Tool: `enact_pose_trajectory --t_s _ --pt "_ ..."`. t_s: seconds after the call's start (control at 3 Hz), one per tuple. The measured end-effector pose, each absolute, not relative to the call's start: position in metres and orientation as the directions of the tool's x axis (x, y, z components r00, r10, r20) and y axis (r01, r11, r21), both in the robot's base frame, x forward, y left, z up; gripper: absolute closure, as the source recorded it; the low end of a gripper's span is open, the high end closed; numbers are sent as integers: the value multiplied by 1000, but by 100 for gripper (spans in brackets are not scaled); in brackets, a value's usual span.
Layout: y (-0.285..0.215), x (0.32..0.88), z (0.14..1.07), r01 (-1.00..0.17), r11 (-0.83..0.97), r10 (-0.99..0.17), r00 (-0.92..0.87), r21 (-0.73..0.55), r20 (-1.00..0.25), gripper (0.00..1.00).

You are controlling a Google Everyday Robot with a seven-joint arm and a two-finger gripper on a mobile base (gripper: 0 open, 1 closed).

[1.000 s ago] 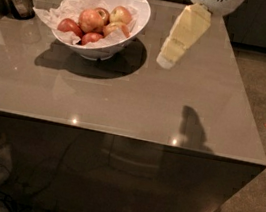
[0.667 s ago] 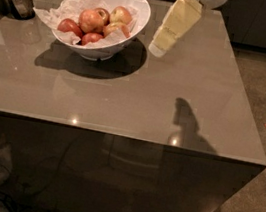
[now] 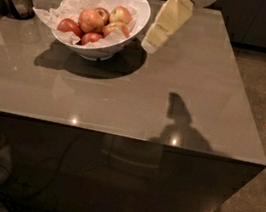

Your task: Pick apple from white bowl

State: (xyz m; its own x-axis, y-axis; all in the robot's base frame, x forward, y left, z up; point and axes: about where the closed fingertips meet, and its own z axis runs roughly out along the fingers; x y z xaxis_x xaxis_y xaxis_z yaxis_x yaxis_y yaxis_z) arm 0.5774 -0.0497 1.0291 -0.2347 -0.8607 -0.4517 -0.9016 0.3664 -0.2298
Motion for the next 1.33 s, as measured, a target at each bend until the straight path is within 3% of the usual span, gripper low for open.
enact_pose_trajectory --t_s 0.33,1.0,1.33 --pt "20 632 1032 -919 317 -879 -192 -234 -437 0" --pt "44 656 1024 -926 308 -876 -186 -218 -446 0" --pt "88 717 992 -932 327 -865 -227 -159 -449 0"
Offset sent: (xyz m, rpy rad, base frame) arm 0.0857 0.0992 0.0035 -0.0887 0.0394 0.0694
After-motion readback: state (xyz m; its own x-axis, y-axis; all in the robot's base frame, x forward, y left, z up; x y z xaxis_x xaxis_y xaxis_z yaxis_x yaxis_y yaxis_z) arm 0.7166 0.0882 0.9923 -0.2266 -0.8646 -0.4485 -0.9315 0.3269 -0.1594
